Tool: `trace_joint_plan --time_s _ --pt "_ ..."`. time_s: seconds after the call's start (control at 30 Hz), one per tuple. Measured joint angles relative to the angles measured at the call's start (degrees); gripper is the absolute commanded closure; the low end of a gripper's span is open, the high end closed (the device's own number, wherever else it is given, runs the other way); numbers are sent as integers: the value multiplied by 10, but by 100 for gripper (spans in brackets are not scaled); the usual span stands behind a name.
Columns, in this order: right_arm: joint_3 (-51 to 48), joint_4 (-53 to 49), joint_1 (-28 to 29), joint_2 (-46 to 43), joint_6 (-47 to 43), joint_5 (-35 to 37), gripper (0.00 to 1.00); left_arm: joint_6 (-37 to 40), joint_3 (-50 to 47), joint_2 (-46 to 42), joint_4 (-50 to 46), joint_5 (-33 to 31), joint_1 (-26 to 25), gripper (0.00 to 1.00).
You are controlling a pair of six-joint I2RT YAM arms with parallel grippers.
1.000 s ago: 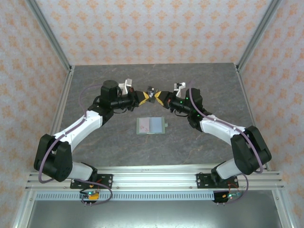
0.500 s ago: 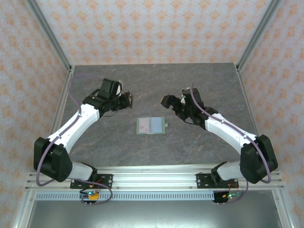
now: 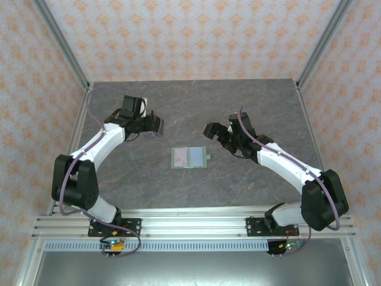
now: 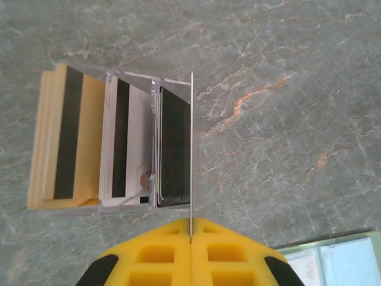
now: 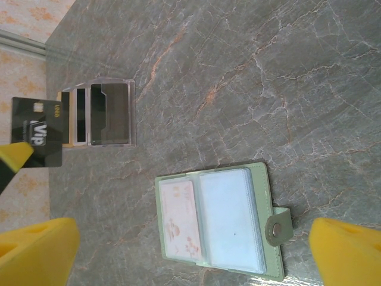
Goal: Take the credit cards out of the card holder
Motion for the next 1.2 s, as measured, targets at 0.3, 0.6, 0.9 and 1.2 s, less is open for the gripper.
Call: trace_joint_plan --time_s 0.3,0.6,0.9,1.2 --pt "0 0 0 0 1 0 1 6 21 76 38 10 2 100" --pt "0 0 0 0 5 -2 1 5 28 96 61 -10 2 100" --pt "0 0 0 0 7 -5 0 -1 28 108 76 -16 2 72" --pt "2 -15 1 1 7 -4 3 -29 28 63 61 -30 2 47"
